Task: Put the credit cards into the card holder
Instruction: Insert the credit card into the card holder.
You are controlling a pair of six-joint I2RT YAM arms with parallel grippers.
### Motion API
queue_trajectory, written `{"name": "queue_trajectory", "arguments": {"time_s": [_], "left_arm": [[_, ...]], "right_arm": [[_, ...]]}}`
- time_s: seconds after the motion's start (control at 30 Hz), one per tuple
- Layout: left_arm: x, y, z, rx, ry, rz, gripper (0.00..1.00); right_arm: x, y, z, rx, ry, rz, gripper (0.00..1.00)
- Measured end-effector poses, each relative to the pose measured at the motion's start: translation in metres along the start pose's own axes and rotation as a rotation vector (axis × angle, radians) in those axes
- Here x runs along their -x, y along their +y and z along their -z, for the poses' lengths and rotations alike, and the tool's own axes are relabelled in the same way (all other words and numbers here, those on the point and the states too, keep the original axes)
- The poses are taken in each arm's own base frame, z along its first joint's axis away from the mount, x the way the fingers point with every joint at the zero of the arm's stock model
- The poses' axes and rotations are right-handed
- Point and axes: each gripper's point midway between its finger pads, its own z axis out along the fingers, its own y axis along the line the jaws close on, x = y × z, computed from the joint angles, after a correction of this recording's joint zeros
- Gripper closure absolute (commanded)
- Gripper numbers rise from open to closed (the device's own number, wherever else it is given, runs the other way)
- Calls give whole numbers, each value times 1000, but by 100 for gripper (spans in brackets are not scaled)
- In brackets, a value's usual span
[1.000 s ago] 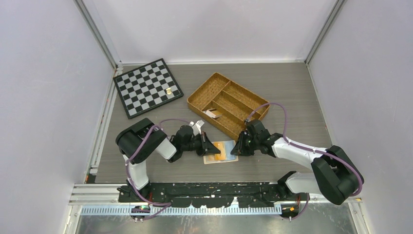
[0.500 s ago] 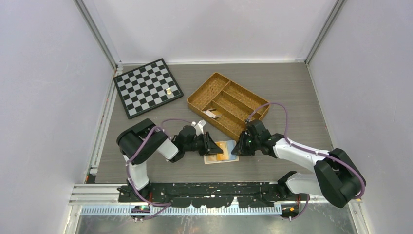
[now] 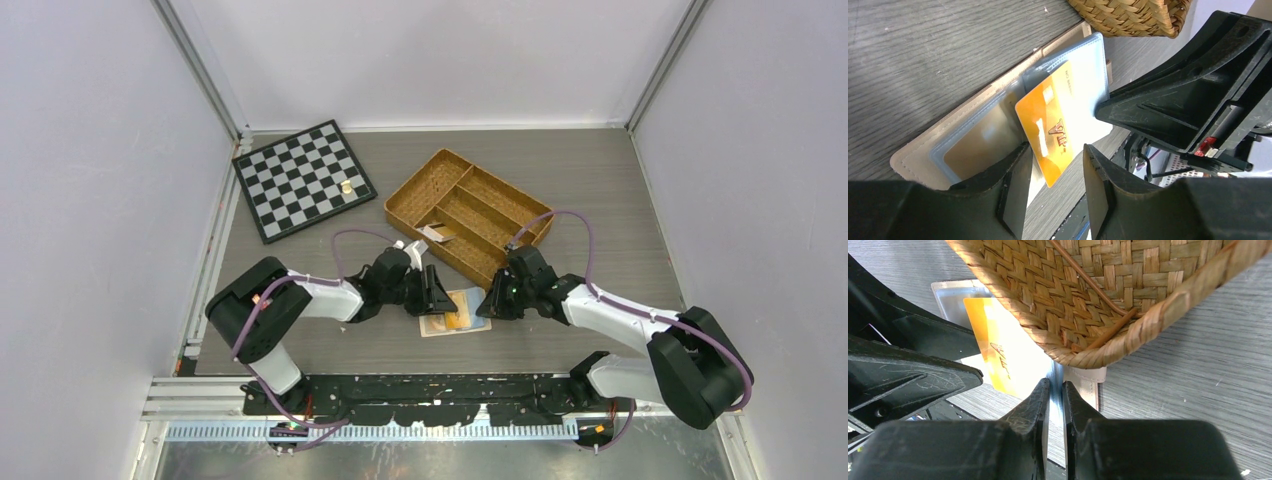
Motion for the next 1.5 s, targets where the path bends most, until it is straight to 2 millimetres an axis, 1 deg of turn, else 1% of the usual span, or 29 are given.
{"name": "queue_trajectory", "arguments": {"time_s": [0.17,0.23,0.33,0.5,0.57,0.63,0.73,0.8,0.93,0.97,1.13,1.2,1.37,1.5], "left_arm": [[-1,-2,-3,30,23,-27,56],[-3,-5,-6,38,33,-38,56],[-4,-8,-11,52,52,-54,56],[-8,-13,-20,101,93,-90,56],[-9,-15,-21,116,105,-99,56],[-12,-16,-22,127,117,-113,56],[-16,-17,-21,144,129,-123,56],[-15,-16,-21,154,130,-125,56],[-16,-15,-20,164,138,-122,56],[-16,-15,-20,165,138,-122,56],[-18,-16,-20,164,141,-123,56],[-17,-16,-20,164,141,-123,56],[-17,-18,-20,168,142,-125,56],[-17,-18,-21,172,142,-126,56]], "right_arm": [[0,0,0,-1,1,0,100],[0,0,0,0,1,0,98],[0,0,0,0,2,0,89],[-1,-2,0,-9,3,-4,68],[-1,-8,-1,-39,0,-7,61],[0,-8,1,-42,-7,-15,56],[1,-11,5,-60,-25,-18,52],[2,-15,9,-80,-38,-18,53],[5,-17,18,-93,-70,-16,65],[6,-17,19,-90,-76,-14,67],[4,-13,20,-72,-66,-11,69],[3,-11,20,-60,-57,-9,71],[0,-9,16,-43,-34,-4,75],[-3,-9,14,-39,-17,-2,76]]}}
